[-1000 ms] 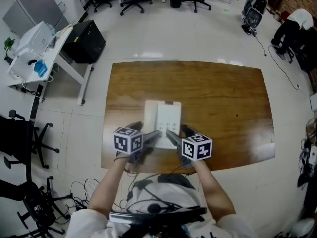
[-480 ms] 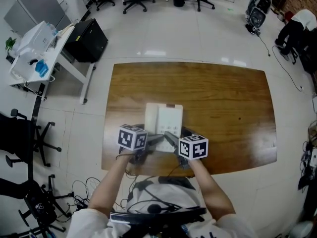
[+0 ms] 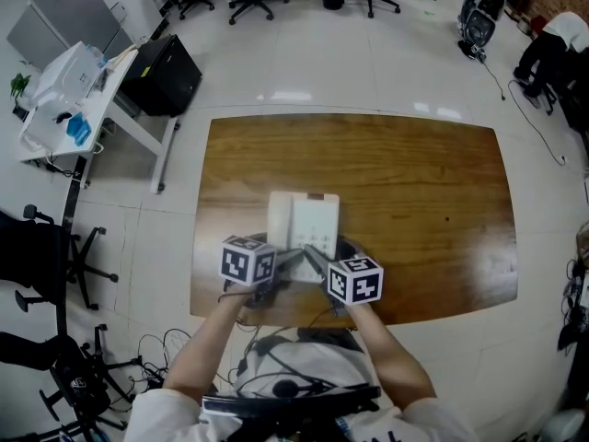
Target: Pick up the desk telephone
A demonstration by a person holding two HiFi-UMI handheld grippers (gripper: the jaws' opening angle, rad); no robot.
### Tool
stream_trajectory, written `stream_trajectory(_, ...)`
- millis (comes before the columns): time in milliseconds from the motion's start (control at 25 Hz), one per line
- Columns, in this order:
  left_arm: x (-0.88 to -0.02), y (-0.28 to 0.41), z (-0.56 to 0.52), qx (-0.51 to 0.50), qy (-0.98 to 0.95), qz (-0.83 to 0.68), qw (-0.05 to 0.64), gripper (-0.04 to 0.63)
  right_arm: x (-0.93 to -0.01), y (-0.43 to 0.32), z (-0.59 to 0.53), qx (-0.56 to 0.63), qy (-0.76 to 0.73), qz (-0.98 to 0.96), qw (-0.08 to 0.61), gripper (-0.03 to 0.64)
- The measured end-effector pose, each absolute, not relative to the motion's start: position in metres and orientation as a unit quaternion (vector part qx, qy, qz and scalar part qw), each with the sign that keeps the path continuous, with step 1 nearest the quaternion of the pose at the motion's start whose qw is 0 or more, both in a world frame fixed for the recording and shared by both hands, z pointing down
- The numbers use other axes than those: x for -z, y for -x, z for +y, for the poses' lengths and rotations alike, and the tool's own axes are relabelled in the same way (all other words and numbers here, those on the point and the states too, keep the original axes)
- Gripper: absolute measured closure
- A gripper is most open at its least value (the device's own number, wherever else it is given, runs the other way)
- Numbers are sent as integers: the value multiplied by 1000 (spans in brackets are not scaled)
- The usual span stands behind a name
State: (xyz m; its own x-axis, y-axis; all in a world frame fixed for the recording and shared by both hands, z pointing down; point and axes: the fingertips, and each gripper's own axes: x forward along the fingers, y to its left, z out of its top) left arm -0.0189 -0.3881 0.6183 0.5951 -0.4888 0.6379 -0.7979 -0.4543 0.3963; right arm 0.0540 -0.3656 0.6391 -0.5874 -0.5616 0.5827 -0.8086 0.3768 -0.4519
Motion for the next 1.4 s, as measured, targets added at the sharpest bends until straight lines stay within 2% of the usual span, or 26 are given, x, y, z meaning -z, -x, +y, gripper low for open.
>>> stream_trajectory(1000,-574,29,-367,-138,-835,-456,275,241,-595,-50,-353,-276,-444,-842,132,291)
stream_trajectory(1400,-515,30,-361,-98,-853,-463,223,244,-536,-50,-350,-219,-463,-853,101,291)
